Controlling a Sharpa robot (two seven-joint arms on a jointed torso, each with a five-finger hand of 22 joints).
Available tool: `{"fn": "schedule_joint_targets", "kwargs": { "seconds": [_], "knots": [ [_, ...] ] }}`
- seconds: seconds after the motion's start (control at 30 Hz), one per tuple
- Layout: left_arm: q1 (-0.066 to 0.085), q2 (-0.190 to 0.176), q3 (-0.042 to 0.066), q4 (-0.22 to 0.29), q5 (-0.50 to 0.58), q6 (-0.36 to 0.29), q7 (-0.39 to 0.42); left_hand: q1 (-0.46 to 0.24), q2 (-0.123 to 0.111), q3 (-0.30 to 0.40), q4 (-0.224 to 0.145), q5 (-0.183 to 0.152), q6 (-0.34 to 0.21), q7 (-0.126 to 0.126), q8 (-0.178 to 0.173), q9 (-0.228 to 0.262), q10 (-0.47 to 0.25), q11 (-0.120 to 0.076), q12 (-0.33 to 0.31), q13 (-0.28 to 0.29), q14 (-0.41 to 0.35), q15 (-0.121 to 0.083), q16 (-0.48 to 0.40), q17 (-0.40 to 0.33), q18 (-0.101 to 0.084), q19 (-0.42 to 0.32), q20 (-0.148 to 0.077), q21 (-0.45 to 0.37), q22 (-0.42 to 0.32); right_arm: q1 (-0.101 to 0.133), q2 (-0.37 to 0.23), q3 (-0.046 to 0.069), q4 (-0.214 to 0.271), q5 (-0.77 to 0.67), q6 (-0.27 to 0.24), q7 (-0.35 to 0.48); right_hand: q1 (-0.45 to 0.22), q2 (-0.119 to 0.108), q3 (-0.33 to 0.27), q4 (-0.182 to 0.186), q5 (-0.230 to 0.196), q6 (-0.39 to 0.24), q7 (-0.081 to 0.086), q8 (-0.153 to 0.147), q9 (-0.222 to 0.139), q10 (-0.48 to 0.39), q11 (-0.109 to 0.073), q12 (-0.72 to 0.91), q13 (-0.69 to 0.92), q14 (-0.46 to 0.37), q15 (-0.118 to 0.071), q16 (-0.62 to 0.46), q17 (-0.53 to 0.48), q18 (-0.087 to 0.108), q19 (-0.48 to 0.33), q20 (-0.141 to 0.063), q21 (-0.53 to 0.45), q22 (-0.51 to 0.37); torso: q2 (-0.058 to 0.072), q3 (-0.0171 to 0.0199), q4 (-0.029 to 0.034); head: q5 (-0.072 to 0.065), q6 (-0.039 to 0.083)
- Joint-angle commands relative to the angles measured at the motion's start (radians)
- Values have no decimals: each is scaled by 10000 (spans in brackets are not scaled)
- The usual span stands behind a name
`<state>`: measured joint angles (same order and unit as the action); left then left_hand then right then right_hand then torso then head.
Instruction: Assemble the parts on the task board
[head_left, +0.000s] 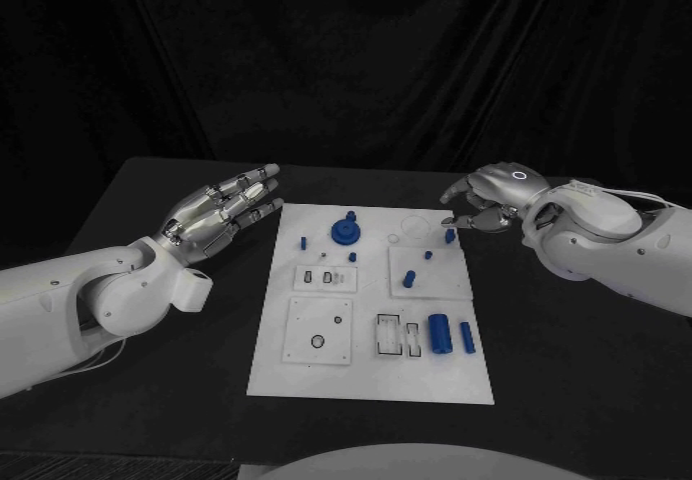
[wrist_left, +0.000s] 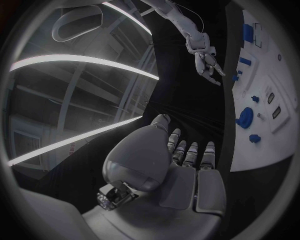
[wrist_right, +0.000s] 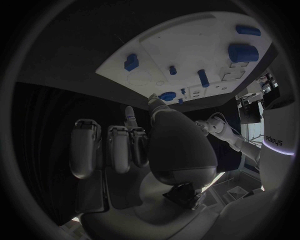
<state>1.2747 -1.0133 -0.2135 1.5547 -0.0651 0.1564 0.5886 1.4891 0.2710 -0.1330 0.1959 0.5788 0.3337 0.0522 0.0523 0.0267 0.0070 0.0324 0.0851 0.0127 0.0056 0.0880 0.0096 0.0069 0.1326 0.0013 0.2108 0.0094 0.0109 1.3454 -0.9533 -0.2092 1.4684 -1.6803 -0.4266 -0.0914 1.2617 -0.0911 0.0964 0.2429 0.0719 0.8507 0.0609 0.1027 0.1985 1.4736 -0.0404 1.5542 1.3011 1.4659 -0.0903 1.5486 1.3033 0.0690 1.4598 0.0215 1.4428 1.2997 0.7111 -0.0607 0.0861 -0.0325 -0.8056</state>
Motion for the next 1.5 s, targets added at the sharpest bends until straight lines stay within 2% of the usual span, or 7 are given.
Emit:
{"fn": "schedule_joint_targets", "kwargs": {
  "seconds": [0.03, 0.4, 0.67, 0.9, 1.1, 1.5],
  "knots": [
    [-19, -3, 9, 27, -1, 66, 108, 133, 32, 412, -24, 125, -82, 35, 103, 142, 5, 103, 173, 62, -44, 82, -78, -58, 478, 59, 2, -38, -63, -96, -33, 4, -29, 51, -424, -185, -26, -352, -50, 151, -18, 61, -13, 42, 160, 972, 120, 166, 2697, 941, 3, -98, 2188, -317, 426, 12, 22, 1974, -5, 5, -29, 21, -36],
    [-37, -12, 9, 18, -1, 79, 111, 129, 21, 429, -39, 128, -80, 34, 104, 144, 6, 104, 178, 62, -43, 91, -76, -57, 477, 60, 9, -37, -63, -256, -70, 3, -133, 55, -321, -166, 25, -518, -97, 467, -31, 73, -4, 20, 210, 972, 123, 166, 2697, 943, 2, -91, 2197, -320, 434, 9, 26, 1990, 5, -2, -20, -33, -39],
    [-47, 0, 9, 9, -1, 101, 117, 129, 21, 429, -39, 128, -80, 34, 104, 144, 6, 104, 178, 62, -43, 91, -76, -57, 477, 60, 9, -37, -63, -491, 14, 2, -290, 55, -186, -148, 262, -512, -43, 462, 618, 162, 19, 31, 309, 972, 146, 166, 2697, 942, 7, -95, 2190, -320, 439, 12, 16, 2006, -9, -15, -15, -48, -57],
    [-55, -45, 9, 20, -1, 104, 120, 127, 19, 446, -51, 133, -100, 32, 100, 141, 6, 106, 175, 62, -42, 98, -75, -56, 477, 60, 15, -38, -64, -716, 122, 3, -485, 55, -173, -83, 625, -467, 10, 420, 1639, 200, 33, 8, 432, 972, 158, 166, 2697, 938, 11, -104, 2174, -318, 439, 16, -8, 2023, -14, -19, -7, 4, -82],
    [-65, -75, 9, 25, -1, 109, 118, 127, 19, 446, -51, 133, -100, 32, 100, 141, 6, 106, 175, 62, -42, 98, -75, -56, 477, 60, 15, -38, -64, -786, 228, 3, -625, 55, -115, -35, 764, -434, 30, 391, 2100, 229, 37, 4, 499, 972, 161, 166, 2697, 935, 11, -110, 2164, -316, 438, 16, -23, 2030, -11, -13, 4, 7, -83],
    [-79, -70, 9, 5, -1, 126, 112, 126, 17, 462, -63, 138, -110, 28, 97, 140, 7, 111, 179, 62, -42, 105, -75, -56, 476, 60, 20, -38, -64, -821, 314, 3, -743, 55, -74, -24, 933, -386, 68, 330, 2767, 290, 54, 18, 626, 972, 173, 166, 2697, 932, 15, -118, 2151, -314, 438, 17, -43, 2042, -8, 0, -7, 29, -95]
  ]
}}
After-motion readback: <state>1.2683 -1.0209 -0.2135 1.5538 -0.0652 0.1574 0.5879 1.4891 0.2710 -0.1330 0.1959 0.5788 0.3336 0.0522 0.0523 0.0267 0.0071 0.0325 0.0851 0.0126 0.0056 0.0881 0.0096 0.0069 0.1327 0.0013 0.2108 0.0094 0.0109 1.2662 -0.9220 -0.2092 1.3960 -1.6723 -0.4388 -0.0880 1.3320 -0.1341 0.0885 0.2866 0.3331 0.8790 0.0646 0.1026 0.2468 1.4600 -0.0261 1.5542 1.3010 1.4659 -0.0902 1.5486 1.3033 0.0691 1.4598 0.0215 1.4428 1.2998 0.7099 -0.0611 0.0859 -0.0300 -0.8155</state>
